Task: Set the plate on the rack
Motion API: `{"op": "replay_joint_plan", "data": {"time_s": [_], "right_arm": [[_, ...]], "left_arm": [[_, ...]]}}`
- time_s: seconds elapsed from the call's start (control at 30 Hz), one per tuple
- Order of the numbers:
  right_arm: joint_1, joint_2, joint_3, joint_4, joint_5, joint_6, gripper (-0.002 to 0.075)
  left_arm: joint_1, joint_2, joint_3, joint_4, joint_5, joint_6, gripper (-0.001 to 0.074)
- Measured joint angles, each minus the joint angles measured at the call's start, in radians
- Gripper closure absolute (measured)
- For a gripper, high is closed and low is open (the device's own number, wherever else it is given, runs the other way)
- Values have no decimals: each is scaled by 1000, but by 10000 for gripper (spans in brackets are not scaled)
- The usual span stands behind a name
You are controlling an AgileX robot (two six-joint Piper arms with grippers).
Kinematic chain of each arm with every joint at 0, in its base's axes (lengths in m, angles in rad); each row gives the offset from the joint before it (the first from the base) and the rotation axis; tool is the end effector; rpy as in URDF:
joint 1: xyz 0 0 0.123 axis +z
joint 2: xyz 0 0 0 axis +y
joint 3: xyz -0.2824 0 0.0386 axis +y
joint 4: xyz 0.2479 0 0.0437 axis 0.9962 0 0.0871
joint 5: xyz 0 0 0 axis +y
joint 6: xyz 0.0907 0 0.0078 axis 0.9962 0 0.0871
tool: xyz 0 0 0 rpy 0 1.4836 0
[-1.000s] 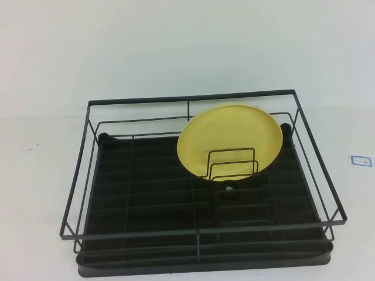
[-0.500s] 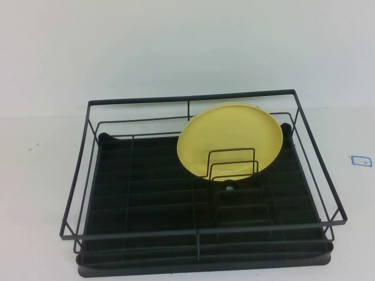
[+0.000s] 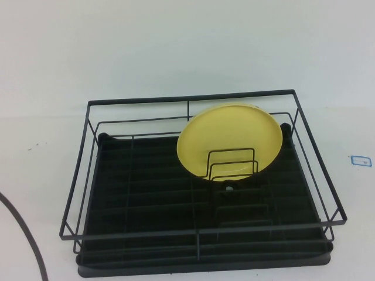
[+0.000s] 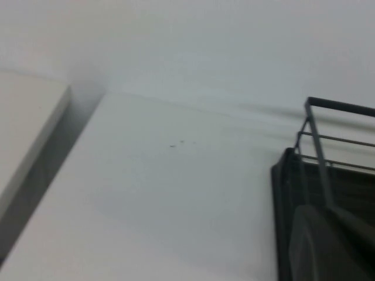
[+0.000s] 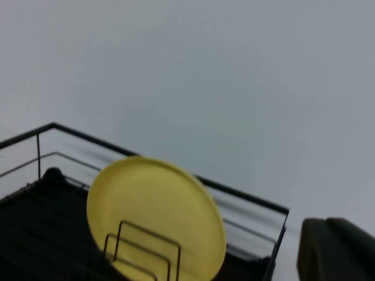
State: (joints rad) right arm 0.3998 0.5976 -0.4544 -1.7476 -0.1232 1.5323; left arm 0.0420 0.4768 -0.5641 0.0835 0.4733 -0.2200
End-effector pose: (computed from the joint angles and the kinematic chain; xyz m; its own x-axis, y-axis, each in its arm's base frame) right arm 0.1155 0.0606 0.3147 0.0370 -0.2160 -0.9757 -0.5012 0.8407 -0.2051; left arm 0.0967 0.0075 0.3253 -0.2783 -0.1568 -0.9476 -0.1199 0.9845 -0.1277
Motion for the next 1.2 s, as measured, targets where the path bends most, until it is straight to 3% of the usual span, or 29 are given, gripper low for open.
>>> {"op": "replay_joint_plan", "data": {"time_s": [0.27,1.2], "right_arm": [[0,-56,153,0,67,64,728],[0,-59,153,2,105,70,728]], "left_arm": [[0,0,0,-84,-2,12,734],[6,-60,13,-77,4,21,735]]}}
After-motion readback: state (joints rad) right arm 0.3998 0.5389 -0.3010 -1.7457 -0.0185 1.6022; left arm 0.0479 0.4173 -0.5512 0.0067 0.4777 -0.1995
